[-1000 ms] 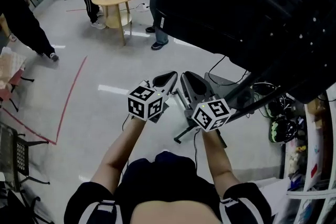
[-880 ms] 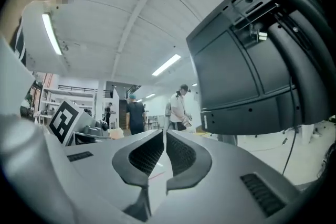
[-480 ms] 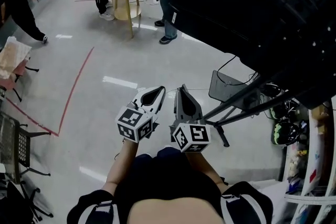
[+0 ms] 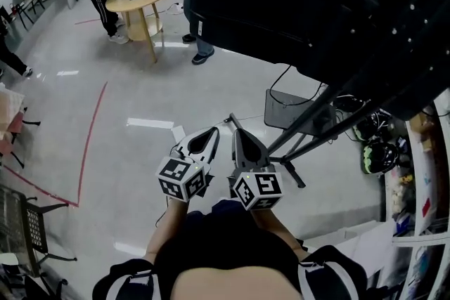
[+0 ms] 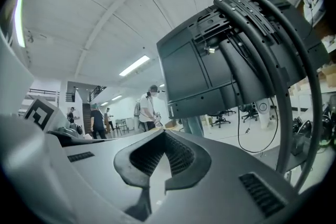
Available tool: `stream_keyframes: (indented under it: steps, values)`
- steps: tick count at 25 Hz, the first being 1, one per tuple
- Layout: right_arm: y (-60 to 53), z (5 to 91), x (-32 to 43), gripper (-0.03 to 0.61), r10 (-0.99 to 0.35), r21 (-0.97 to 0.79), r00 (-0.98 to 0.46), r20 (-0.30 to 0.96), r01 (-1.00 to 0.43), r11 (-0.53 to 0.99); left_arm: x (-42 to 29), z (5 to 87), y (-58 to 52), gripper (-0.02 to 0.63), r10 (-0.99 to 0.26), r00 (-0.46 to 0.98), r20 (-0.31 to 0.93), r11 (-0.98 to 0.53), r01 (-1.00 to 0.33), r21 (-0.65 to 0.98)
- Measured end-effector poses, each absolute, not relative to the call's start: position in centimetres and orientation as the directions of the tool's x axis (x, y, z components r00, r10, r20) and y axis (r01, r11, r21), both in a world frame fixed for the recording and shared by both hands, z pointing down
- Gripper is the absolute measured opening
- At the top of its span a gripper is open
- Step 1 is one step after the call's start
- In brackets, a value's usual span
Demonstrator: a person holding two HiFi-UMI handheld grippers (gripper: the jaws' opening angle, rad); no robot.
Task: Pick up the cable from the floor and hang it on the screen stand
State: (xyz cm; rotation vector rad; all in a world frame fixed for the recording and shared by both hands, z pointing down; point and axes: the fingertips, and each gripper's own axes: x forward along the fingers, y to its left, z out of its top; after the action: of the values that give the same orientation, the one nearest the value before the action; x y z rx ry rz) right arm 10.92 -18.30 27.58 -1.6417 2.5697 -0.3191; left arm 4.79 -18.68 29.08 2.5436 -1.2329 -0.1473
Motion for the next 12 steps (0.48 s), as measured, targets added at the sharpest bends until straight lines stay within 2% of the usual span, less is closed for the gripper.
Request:
stream_keyframes:
  steps: [12]
  values:
    - [-17.2, 27.7, 13.9, 0.023, -0.93, -0.195, -0.362, 0.067, -0.919, 0.343, 8.2, 29.6, -18.4, 0.003, -0.727, 0.683, 0.072, -0.638, -0.711, 0.295]
